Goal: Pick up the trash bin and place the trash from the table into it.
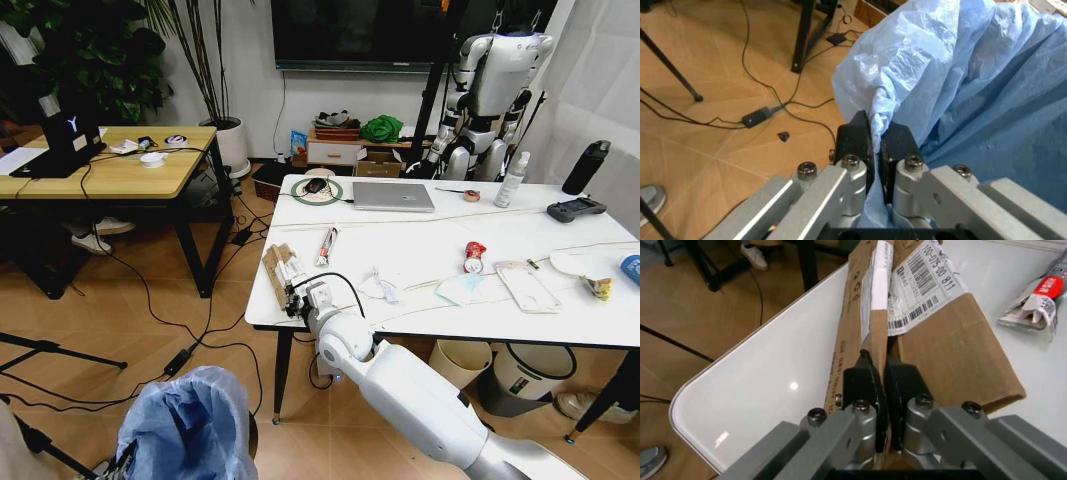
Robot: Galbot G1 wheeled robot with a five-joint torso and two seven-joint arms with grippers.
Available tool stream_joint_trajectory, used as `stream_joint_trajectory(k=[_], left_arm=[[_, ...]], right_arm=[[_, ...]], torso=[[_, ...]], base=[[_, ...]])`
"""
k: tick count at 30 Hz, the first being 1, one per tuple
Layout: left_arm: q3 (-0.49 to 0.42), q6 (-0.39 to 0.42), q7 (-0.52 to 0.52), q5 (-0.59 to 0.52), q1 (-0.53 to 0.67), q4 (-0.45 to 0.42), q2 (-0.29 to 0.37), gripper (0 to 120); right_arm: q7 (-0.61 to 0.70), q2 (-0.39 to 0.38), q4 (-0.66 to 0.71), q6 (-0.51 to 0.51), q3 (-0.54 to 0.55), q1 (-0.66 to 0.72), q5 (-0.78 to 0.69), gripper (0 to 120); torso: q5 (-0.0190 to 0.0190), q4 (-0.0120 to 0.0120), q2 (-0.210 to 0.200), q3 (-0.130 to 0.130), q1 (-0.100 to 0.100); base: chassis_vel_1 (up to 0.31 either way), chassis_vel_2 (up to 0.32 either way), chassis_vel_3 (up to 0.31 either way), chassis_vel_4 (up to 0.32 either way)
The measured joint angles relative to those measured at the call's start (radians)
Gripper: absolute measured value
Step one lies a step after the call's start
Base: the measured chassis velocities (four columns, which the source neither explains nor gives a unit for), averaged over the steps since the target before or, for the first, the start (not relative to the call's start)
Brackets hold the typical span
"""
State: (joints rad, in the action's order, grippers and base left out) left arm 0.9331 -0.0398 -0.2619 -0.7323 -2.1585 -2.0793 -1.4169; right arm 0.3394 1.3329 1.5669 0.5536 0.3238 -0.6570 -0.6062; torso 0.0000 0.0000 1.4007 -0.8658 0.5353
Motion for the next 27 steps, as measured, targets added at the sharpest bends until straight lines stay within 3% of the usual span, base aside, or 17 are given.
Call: stream_joint_trajectory(k=[6, 16, 21, 27], left_arm=[[-0.020, 0.005, 0.002, 0.008, 0.010, -0.002, 0.003, 0], [-0.031, 0.036, 0.012, -0.020, 0.024, -0.013, 0.028, 0], [-0.042, 0.071, 0.041, -0.031, 0.051, -0.037, 0.031, 0], [-0.054, 0.098, 0.067, -0.032, 0.082, -0.049, 0.027, 0]], right_arm=[[-0.014, -0.021, 0.063, -0.024, -0.040, -0.017, -0.032, 0], [-0.181, -0.147, 0.301, -0.209, -0.069, -0.066, -0.225, 0], [-0.270, -0.214, 0.411, -0.321, 0.012, -0.133, -0.265, 0], [-0.307, -0.216, 0.438, -0.403, 0.123, -0.184, -0.243, 0]], torso=[[-0.0003, 0.0000, 0.000, 0.000, 0.000], [0.0000, 0.0000, 0.000, 0.000, 0.000], [0.0000, -0.0002, 0.000, 0.000, 0.000], [0.0000, 0.0001, 0.000, 0.000, 0.000]], base=[[0.000, 0.000, 0.000, 0.000], [0.000, 0.000, 0.000, 0.000], [0.000, 0.000, 0.000, 0.000], [0.000, 0.000, 0.000, 0.000]])
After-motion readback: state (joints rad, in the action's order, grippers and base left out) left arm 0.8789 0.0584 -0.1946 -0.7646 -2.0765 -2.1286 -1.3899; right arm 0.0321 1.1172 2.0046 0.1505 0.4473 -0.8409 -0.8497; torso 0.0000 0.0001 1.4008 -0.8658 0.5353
